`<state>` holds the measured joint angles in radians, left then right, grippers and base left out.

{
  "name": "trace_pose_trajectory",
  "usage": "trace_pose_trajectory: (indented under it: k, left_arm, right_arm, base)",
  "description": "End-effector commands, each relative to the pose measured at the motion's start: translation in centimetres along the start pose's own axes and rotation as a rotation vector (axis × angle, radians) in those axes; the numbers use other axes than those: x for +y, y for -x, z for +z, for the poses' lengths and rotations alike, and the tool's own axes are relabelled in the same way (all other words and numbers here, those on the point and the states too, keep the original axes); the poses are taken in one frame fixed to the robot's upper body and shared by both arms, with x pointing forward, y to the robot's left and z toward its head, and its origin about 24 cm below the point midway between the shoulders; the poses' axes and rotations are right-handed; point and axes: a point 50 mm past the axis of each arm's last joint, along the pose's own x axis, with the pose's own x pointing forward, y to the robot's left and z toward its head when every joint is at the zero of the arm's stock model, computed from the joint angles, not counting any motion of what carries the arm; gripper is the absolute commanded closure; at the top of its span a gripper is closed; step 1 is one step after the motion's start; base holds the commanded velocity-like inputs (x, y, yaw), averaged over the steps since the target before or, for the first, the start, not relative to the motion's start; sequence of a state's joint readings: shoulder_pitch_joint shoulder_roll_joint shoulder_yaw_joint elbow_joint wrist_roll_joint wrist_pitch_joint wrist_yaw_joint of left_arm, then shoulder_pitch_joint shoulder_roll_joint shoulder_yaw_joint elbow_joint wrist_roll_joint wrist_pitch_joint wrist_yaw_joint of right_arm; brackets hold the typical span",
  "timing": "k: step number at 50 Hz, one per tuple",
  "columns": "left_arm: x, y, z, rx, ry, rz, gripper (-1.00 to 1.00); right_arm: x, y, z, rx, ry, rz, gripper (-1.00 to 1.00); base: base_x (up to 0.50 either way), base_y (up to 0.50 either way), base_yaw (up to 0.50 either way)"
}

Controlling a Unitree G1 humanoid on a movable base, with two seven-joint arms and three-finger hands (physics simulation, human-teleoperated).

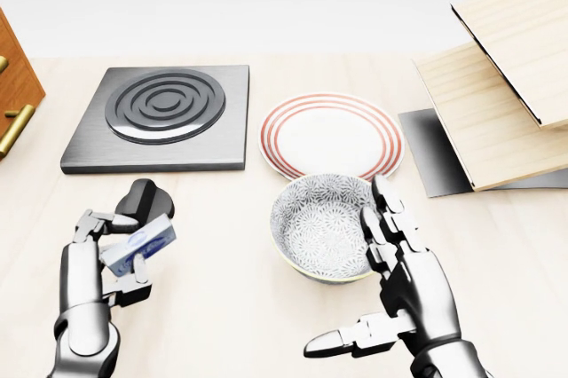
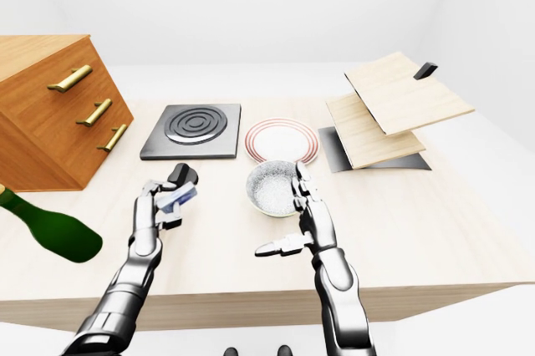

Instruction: Pick up the cream cheese and put it in the bowl.

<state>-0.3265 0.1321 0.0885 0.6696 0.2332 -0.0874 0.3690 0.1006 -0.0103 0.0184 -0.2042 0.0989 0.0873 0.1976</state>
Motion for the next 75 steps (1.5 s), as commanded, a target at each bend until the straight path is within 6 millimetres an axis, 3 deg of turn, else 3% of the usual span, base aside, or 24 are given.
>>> trace_pose_trajectory:
  k: [1, 41, 44, 50, 58, 68, 75]
  left_arm:
    - [0.3, 0.1, 1.5, -0.067, 0.040, -0.004, 1.00]
    - [0.1, 0.9, 2.8, -0.131, 0.085, -0.036, 1.00]
    - [-0.2, 0.8, 3.9, -0.170, 0.090, -0.060, 1.00]
    - [-1.0, 1.1, 8.3, -0.338, 0.118, -0.133, 1.00]
    - [-1.7, 3.0, 12.8, -0.529, 0.160, -0.218, 1.00]
    - [-4.0, 4.6, 16.6, -0.627, 0.121, -0.394, 1.00]
    - [-5.7, 5.4, 17.9, -0.614, 0.086, -0.505, 1.00]
  right_arm:
    - [0.1, 0.0, 0.2, -0.009, 0.003, 0.007, -1.00]
    - [-0.2, 0.3, 0.9, -0.038, -0.002, 0.000, -1.00]
    - [-0.4, 0.3, 1.4, -0.060, 0.007, -0.007, -1.00]
    - [-2.1, -0.2, 2.9, -0.122, 0.019, -0.061, -1.00]
    - [-3.7, -1.2, 4.0, -0.155, 0.057, -0.107, -1.00]
    - [-4.9, -0.8, 5.4, -0.208, 0.065, -0.141, -1.00]
    - [-5.3, -0.4, 5.5, -0.215, 0.062, -0.150, -1.00]
  base:
    - [0.00, 0.00, 0.00]
    - [0.00, 0.00, 0.00]
    - [0.00, 0.00, 0.00]
    - [0.00, 0.00, 0.00]
    - [0.00, 0.00, 0.00]
    - [0.00, 0.00, 0.00]
    - [0.00, 0.00, 0.00]
